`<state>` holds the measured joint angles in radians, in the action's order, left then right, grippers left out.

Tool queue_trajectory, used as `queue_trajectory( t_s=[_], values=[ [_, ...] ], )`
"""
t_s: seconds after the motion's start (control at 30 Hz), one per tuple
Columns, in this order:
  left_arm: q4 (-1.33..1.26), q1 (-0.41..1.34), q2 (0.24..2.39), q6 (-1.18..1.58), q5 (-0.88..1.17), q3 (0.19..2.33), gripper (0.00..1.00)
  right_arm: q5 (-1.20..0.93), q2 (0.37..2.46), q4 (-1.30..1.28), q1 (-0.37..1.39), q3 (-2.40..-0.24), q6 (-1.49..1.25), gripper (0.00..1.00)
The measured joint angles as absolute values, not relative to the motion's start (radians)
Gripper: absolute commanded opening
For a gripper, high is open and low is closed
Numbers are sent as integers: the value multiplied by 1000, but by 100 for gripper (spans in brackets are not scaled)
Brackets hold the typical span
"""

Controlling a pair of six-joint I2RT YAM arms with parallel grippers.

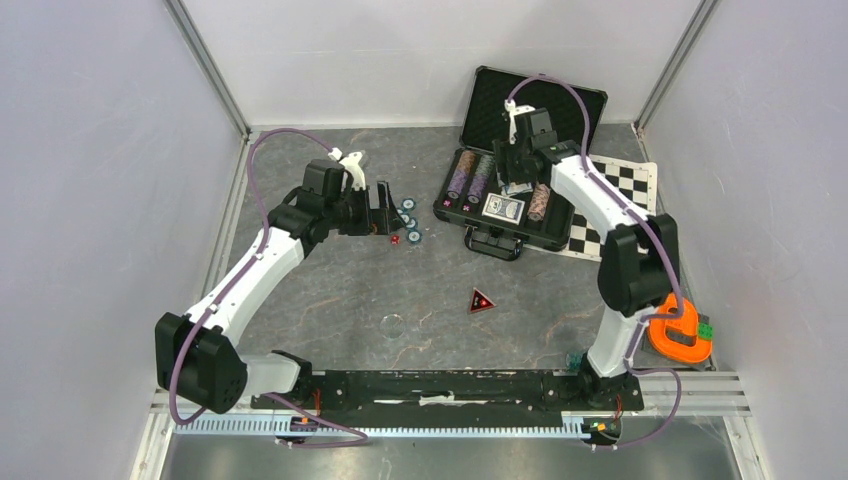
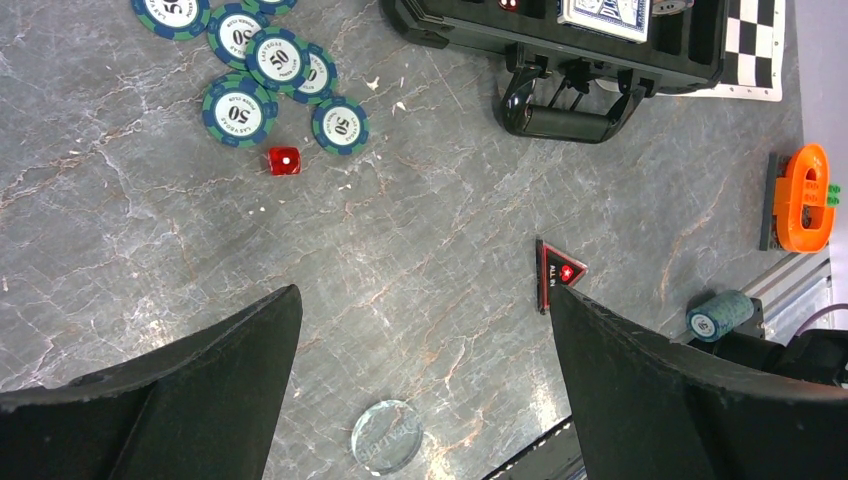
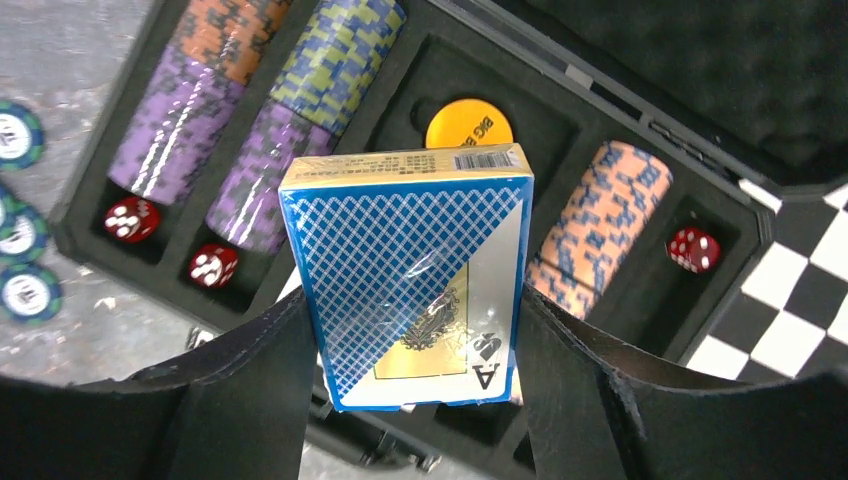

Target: Pack up texas hold em set

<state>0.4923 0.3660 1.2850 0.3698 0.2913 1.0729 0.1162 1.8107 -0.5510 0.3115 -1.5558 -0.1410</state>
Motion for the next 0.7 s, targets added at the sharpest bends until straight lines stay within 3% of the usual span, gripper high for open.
queue_trajectory(
  t_s=[0.17, 0.5, 0.57, 0.7],
  values=[
    [493, 366, 1285, 370, 295, 1073, 100, 78, 1913, -471, 290, -1571, -70, 57],
    [506, 366, 1285, 369, 298, 1075, 100, -80, 2003, -279, 253, -1619, 80, 45],
    [522, 366, 1288, 367, 298, 1082, 100, -112, 1995, -194, 254, -1582, 135, 38],
    [555, 363, 1311, 337, 297, 1120, 100, -196, 1954, -63, 252, -1431, 266, 39]
  ],
)
